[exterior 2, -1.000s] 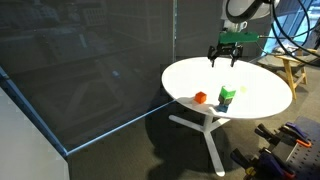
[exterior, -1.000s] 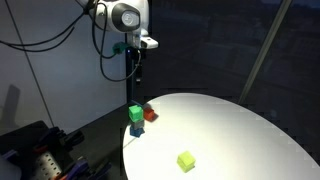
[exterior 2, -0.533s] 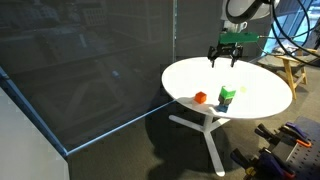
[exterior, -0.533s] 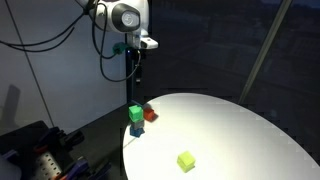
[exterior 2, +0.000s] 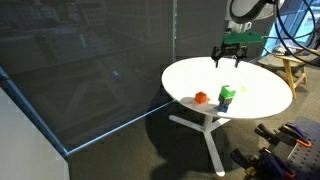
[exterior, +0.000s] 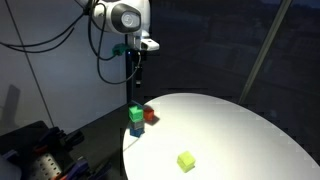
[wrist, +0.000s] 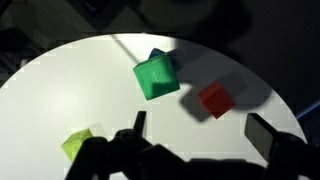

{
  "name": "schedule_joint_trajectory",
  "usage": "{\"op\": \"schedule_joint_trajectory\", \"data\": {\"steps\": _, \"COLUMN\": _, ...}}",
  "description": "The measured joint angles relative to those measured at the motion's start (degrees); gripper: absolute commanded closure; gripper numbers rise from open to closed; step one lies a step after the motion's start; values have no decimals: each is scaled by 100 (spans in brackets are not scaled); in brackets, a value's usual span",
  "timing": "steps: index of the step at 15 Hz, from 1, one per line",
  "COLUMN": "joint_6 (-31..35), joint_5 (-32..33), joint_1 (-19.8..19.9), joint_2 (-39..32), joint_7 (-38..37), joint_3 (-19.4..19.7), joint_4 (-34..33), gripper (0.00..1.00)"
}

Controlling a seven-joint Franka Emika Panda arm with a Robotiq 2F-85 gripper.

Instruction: Unstack the dark green toy block from the grey toy block

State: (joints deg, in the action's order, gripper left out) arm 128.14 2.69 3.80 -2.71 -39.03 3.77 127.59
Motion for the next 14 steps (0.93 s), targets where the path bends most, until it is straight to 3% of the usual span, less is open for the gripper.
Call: {"op": "schedule_joint_trajectory", "data": {"steps": 14, "joint_6": 713, "joint_5": 0, "joint_1": 36, "joint_2": 186, "joint_7": 974, "joint_3": 114, "joint_4": 889, "gripper": 0}}
